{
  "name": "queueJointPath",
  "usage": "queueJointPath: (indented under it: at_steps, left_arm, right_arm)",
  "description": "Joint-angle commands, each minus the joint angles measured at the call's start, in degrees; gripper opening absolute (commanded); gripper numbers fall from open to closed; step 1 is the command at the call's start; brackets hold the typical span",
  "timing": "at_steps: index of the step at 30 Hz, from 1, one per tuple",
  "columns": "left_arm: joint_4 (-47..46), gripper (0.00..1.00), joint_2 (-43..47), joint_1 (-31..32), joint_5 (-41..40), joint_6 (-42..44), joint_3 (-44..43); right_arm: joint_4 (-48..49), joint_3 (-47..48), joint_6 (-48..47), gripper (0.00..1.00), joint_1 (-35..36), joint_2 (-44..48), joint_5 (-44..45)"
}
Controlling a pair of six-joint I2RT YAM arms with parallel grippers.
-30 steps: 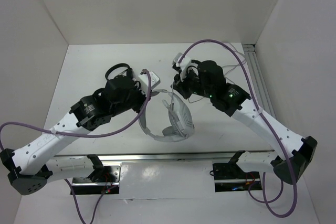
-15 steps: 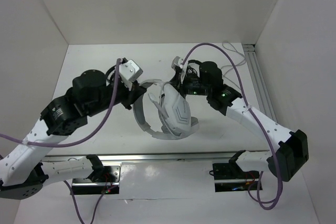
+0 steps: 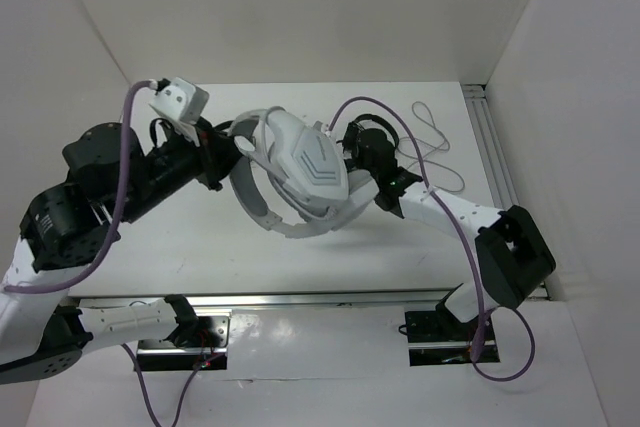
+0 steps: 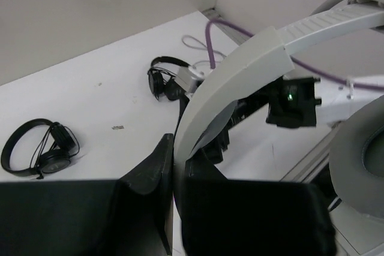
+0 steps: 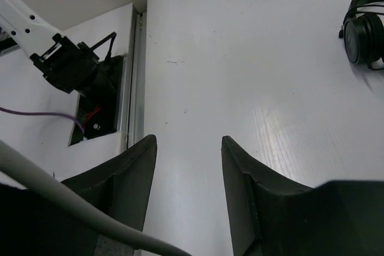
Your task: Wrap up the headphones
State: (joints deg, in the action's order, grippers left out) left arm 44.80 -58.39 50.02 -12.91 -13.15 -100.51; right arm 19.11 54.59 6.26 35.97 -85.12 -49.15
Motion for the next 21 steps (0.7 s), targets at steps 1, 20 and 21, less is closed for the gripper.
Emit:
queueJointPath:
  at_steps: [1, 20, 21]
  left_arm:
    - [-6.3, 0.0, 0.6, 0.3, -9.9, -8.2, -3.9]
    - [4.2, 0.0, -23.8, -25.8, -18.0, -15.7, -23.0]
    - [4.8, 0.0, -24.6, -27.9, -17.4, -16.6, -23.0]
  right_arm:
    - [13.6, -2.7, 5.7, 0.53, -0.4, -0.2, -3.0]
    - [18.1, -18.4, 6.7, 0.04, 10.3, 6.4, 4.3]
    - [16.1, -19.2, 5.7, 0.04, 12.6, 7.8, 6.0]
